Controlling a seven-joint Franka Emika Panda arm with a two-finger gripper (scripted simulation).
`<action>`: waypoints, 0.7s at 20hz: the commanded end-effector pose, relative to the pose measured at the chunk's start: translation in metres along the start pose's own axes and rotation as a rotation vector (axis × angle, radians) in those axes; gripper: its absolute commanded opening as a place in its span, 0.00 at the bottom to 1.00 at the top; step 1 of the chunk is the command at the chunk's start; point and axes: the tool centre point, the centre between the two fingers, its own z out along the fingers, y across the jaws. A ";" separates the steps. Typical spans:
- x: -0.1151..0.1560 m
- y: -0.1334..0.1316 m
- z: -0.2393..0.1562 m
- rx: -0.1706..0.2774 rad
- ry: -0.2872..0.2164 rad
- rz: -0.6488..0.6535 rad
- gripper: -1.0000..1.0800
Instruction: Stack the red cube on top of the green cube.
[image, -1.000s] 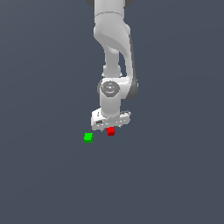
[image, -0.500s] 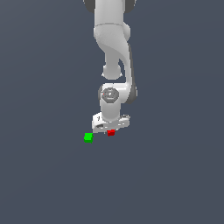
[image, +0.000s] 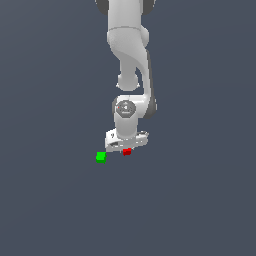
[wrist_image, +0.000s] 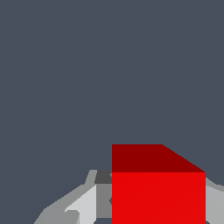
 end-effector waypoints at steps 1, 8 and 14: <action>0.000 0.000 0.000 0.000 0.000 0.000 0.00; -0.001 0.000 -0.019 0.000 0.000 0.000 0.00; -0.001 -0.001 -0.059 0.000 0.000 0.000 0.00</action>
